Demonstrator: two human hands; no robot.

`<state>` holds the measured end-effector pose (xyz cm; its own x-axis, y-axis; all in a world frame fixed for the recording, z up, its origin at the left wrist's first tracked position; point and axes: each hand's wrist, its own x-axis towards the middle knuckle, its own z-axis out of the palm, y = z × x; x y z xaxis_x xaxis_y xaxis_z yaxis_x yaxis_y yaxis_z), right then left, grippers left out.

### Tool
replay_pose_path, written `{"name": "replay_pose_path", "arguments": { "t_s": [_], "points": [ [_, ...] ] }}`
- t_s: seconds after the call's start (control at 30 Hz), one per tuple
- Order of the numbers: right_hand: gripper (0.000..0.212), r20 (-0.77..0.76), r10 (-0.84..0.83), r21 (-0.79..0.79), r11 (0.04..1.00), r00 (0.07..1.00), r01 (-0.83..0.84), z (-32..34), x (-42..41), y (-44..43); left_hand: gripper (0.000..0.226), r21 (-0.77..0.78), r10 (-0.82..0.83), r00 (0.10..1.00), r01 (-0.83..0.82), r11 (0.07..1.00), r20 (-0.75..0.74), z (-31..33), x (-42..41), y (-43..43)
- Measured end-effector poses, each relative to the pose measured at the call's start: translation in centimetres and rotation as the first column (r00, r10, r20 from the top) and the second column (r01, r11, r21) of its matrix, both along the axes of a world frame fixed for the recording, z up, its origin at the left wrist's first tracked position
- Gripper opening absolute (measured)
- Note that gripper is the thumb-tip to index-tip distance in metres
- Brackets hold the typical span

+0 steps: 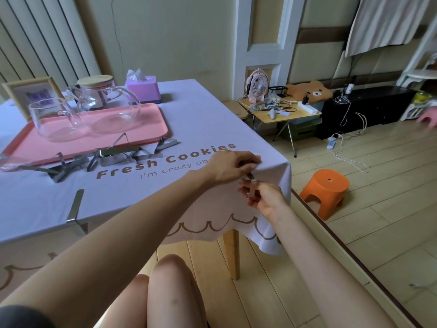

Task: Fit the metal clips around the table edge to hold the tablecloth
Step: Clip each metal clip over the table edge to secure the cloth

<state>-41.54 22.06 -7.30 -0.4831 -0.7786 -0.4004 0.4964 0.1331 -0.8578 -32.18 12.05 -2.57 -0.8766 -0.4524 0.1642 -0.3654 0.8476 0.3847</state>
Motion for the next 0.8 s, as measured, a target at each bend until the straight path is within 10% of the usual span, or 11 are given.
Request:
{"name": "replay_pose_path", "arguments": {
  "t_s": [0.23, 0.47, 0.57, 0.67, 0.8],
  "points": [
    [0.015, 0.003, -0.099, 0.021, 0.995, 0.995, 0.098, 0.6, 0.6, -0.4, 0.074, -0.057, -0.019, 0.998, 0.022, 0.998, 0.059, 0.5, 0.3, 0.7],
    [0.019, 0.091, -0.115, -0.115, 0.986, 0.989, 0.125, -0.1, 1.1, 0.2, 0.063, -0.071, -0.037, 0.998, 0.040, 0.997, 0.052, 0.1, 0.6, 0.3],
    [0.019, -0.177, -0.172, -0.134, 0.980, 0.969, 0.149, -1.4, 1.5, 1.8, 0.055, -0.068, -0.048, 0.998, 0.052, 0.996, 0.047, -0.2, 0.5, 0.3],
    [0.025, -0.724, -0.391, -0.311, 0.920, 0.568, 0.237, -1.9, 1.9, 3.3, 0.060, -0.030, -0.062, 0.997, 0.064, 0.998, 0.042, -0.3, 0.6, 0.3],
    [0.049, -0.937, -0.346, -0.349, 0.932, 0.044, -0.097, -2.2, -0.2, 2.7, 0.068, 0.094, -0.057, 0.998, 0.056, 0.994, 0.003, -0.5, 0.6, 0.2]
  ]
}}
